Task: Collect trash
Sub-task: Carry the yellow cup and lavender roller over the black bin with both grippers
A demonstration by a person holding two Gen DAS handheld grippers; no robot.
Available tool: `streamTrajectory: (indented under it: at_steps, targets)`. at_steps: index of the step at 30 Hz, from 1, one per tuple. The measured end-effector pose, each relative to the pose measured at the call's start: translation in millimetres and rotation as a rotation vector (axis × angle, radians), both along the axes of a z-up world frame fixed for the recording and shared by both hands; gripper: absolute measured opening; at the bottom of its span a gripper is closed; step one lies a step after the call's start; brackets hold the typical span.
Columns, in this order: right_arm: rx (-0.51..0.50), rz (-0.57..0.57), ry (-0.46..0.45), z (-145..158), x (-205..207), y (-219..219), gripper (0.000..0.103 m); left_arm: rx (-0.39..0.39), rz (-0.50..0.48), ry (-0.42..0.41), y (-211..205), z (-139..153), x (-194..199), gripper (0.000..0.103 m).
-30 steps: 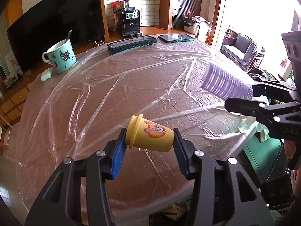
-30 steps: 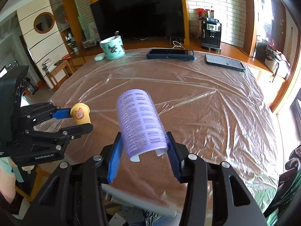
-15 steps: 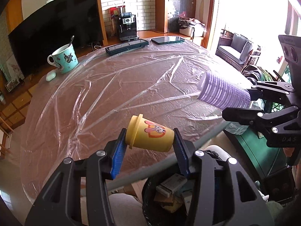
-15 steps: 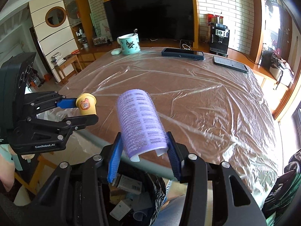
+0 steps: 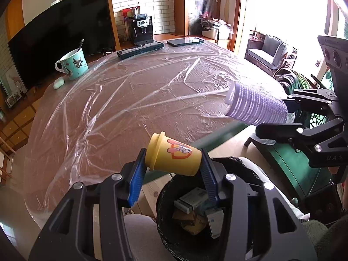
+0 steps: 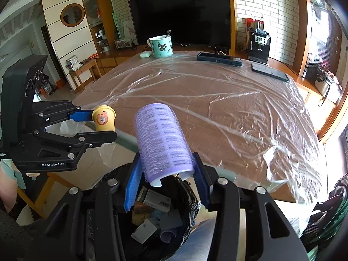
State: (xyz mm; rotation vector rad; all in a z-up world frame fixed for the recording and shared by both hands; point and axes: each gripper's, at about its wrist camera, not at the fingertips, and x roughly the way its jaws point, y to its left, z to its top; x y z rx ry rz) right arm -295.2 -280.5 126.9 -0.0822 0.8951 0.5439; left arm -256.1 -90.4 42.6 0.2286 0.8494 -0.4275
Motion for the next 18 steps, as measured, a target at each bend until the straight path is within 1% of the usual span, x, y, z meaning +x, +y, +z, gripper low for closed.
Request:
streamTrajectory:
  at_steps: [10, 18]
  targets:
    - [-0.004, 0.027, 0.013, -5.2, -22.0, -0.3, 0.045, 0.008, -0.006, 0.024, -0.3, -10.1, -17.2, 0.049]
    - [-0.010, 0.051, 0.036, -15.4, -35.6, 3.0, 0.045, 0.022, -0.011, 0.041, -2.1, -18.6, -29.5, 0.049]
